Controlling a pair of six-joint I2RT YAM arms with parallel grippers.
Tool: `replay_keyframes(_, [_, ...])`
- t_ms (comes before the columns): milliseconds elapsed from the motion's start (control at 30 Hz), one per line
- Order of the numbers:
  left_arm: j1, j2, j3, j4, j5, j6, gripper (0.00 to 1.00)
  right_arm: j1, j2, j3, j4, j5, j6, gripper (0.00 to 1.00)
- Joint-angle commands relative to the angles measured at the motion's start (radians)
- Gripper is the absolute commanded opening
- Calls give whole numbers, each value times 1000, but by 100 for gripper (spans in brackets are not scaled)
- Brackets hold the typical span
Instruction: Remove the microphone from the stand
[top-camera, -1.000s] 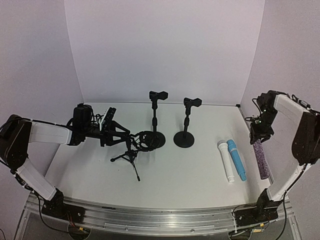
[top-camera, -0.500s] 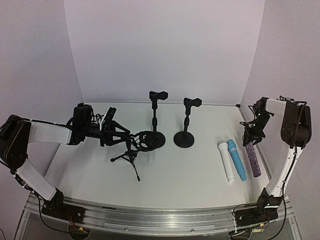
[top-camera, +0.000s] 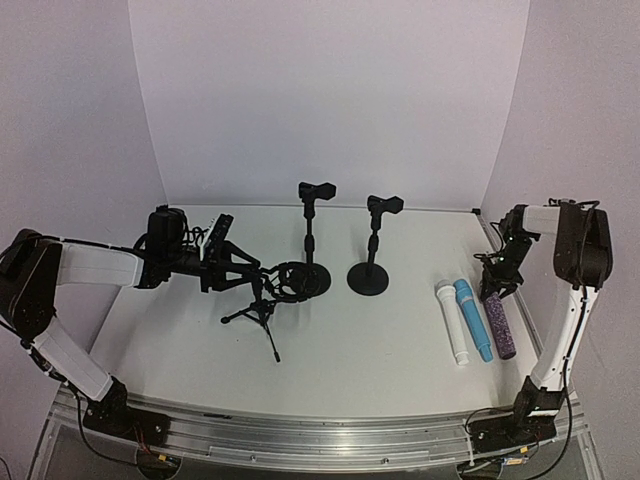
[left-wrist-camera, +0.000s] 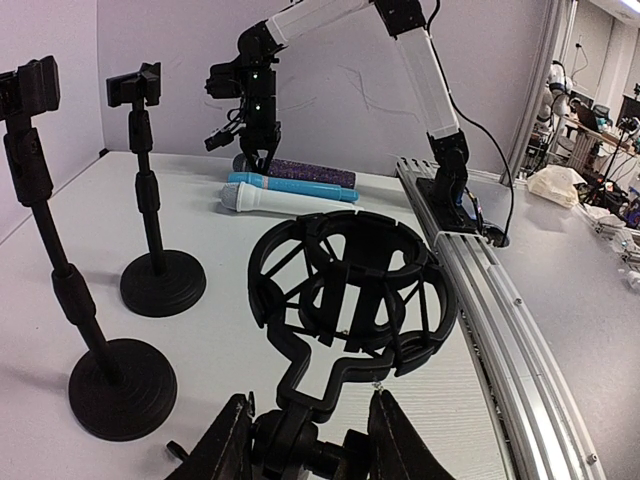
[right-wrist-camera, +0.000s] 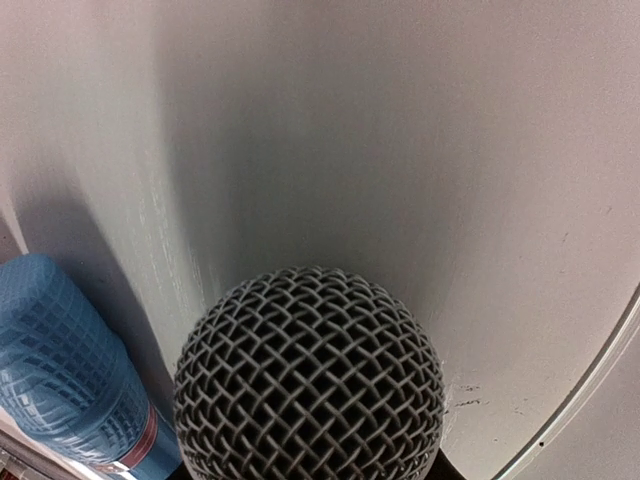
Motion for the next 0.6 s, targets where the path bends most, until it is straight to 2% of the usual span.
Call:
replay_keyframes(0, [11,37,4,-68,-101,65,0,-2,34,24,-4,-35,36,16])
replay_keyframes(233, [11,40,0,-60,-100,64,0,-1,32,23,-5,-39,53,32])
replay_keyframes(567, [11,39,-3,-56,-99,63,0,-1,3,42,-6,-31,74,43])
